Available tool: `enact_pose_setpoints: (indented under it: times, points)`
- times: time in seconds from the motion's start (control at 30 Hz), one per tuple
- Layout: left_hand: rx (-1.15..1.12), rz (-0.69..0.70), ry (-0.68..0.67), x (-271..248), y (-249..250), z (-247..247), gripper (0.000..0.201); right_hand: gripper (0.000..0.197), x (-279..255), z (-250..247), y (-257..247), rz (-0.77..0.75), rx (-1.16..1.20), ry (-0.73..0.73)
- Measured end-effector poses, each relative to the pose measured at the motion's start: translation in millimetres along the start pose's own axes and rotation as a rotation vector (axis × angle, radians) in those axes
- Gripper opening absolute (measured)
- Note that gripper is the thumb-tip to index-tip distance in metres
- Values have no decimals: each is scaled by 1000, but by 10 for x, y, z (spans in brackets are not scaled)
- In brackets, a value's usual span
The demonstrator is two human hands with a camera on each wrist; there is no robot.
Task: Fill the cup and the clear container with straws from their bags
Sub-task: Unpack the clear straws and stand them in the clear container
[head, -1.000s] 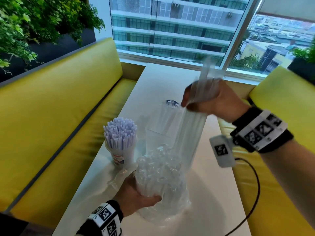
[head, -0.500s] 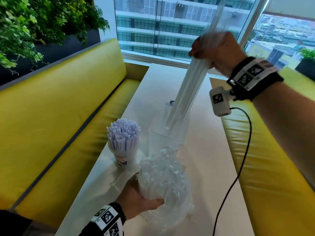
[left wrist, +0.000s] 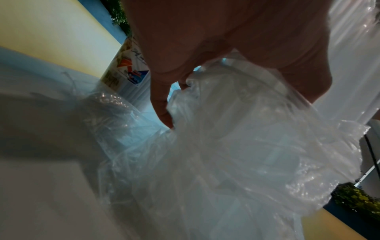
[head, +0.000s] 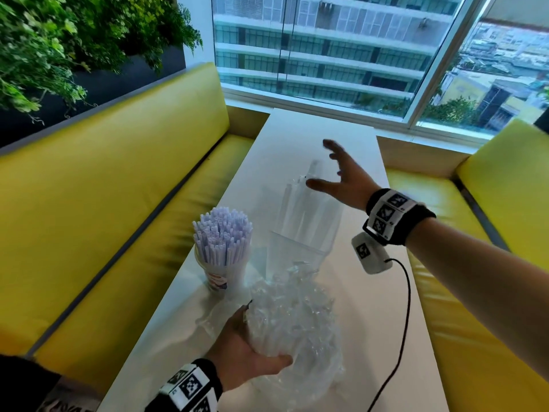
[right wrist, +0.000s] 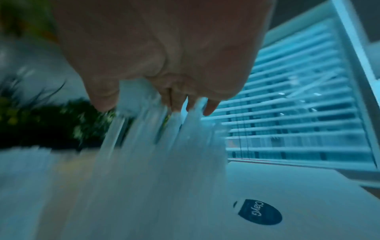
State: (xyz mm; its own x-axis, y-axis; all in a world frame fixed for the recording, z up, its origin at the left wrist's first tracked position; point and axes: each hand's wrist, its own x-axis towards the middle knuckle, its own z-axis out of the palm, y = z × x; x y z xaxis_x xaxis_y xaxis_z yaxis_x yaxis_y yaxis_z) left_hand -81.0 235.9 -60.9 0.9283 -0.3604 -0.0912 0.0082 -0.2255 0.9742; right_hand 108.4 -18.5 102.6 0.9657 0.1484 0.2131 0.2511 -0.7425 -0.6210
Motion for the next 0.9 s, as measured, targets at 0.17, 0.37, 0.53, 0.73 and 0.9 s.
enact_pose_setpoints:
  times: [0.17,0.37,0.53,0.73,0.9]
  points:
    - [-5,20,9,1,57,10,77,92,-237,222,130,-67,-481,-385]
    - [-27,4,14,-35,130,-6,72,111,-143,302,72,-95,-284,-160]
    - [-23,1,2,-47,171,-4,62,75,-47,378,-69,-77,-288,-129]
    - [-14,15,11,-34,149,-10,64,34,76,422,30,-29,-147,27]
    - [10,56,20,-21,131,3,68,61,97,314,-89,-240,-277,-235]
